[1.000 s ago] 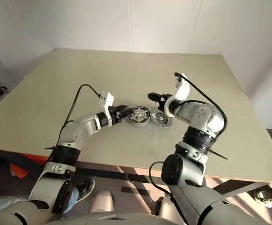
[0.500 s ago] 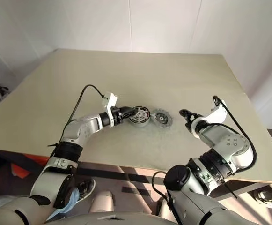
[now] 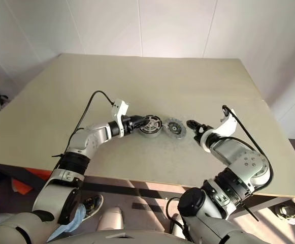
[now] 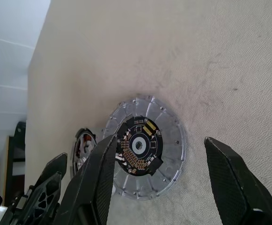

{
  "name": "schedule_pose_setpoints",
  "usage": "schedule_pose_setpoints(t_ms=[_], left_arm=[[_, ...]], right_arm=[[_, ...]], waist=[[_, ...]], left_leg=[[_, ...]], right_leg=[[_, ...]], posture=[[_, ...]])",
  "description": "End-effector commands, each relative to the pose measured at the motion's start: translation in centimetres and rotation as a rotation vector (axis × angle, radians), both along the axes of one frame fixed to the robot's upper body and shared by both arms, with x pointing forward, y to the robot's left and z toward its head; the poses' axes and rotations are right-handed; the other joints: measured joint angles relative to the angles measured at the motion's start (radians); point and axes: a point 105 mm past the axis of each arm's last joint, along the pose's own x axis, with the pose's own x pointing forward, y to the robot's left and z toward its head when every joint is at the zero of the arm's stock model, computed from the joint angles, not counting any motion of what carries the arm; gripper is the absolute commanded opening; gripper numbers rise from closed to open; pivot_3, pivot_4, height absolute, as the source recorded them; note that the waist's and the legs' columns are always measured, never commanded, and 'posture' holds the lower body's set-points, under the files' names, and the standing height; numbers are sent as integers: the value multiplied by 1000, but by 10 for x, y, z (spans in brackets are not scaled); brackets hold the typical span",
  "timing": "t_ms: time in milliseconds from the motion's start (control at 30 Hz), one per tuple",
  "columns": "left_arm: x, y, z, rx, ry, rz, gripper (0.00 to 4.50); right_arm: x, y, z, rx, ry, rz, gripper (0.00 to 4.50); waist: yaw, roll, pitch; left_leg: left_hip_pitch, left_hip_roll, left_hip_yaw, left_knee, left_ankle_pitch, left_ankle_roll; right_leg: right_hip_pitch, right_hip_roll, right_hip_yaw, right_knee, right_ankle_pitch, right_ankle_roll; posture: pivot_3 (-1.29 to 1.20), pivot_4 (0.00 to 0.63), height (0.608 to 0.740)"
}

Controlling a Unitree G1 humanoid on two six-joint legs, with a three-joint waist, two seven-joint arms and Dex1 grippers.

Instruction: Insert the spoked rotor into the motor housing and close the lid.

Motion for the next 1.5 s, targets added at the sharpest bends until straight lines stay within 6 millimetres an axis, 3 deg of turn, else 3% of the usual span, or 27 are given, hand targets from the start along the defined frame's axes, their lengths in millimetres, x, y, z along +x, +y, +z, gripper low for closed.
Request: schedule_pose_setpoints(t_ms=[33, 267, 500, 600, 767, 967, 1200, 1500], left_arm=[[6, -2, 20, -4, -70, -12, 2750], [6, 1, 20, 4, -70, -7, 2750], [6, 6, 20, 27, -68, -1, 2750], [7, 9, 21, 36, -70, 0, 2750], [6, 16, 23, 60, -72, 1, 2750], [4, 15, 21, 72, -66, -11, 2750], [2, 3, 18, 72, -60, -46, 2750], [2, 6, 16, 78, -55, -41, 2750]], right_arm=[[-3, 48, -4, 129, 0, 117, 3342], [-9, 52, -14, 159, 39, 134, 3342], [-6, 88, -7, 281, 6, 278, 3342], [0, 94, -5, 305, 0, 289, 3342], [18, 94, 5, 323, -70, 255, 3342], [40, 79, 30, 319, -220, 175, 3342], [46, 75, 54, 299, -361, 175, 3342], [44, 86, 61, 292, -386, 213, 3342]], waist=[[0, 0, 0], [0, 0, 0], [-1, 0, 0], [-3, 0, 0], [-7, 0, 0], [-1, 0, 0], [-2, 0, 0], [-4, 0, 0]], left_leg=[[0, 0, 0, 0, 0, 0], [0, 0, 0, 0, 0, 0], [-1, 0, 0, 0, 0, 0], [-1, 0, 0, 0, 0, 0], [0, 1, 0, 0, 0, -1], [-2, 0, 0, 0, 1, -1], [-3, 0, 0, 0, 0, 0], [-3, 0, 0, 1, 0, 0]], right_leg=[[0, 0, 0, 0, 0, 0], [0, 0, 0, 0, -2, 3], [0, 0, 0, 0, -4, 7], [0, 0, 0, 0, -4, 7], [0, 0, 0, 1, -4, 7], [0, -1, -1, 0, -1, 2], [-1, 0, -1, 0, -1, 1], [-1, 0, -1, 0, -1, 1]], posture=[[0, 0, 740], [0, 0, 740], [0, 0, 740], [0, 0, 740], [0, 0, 740], [0, 0, 740], [0, 0, 740], [0, 0, 740]])
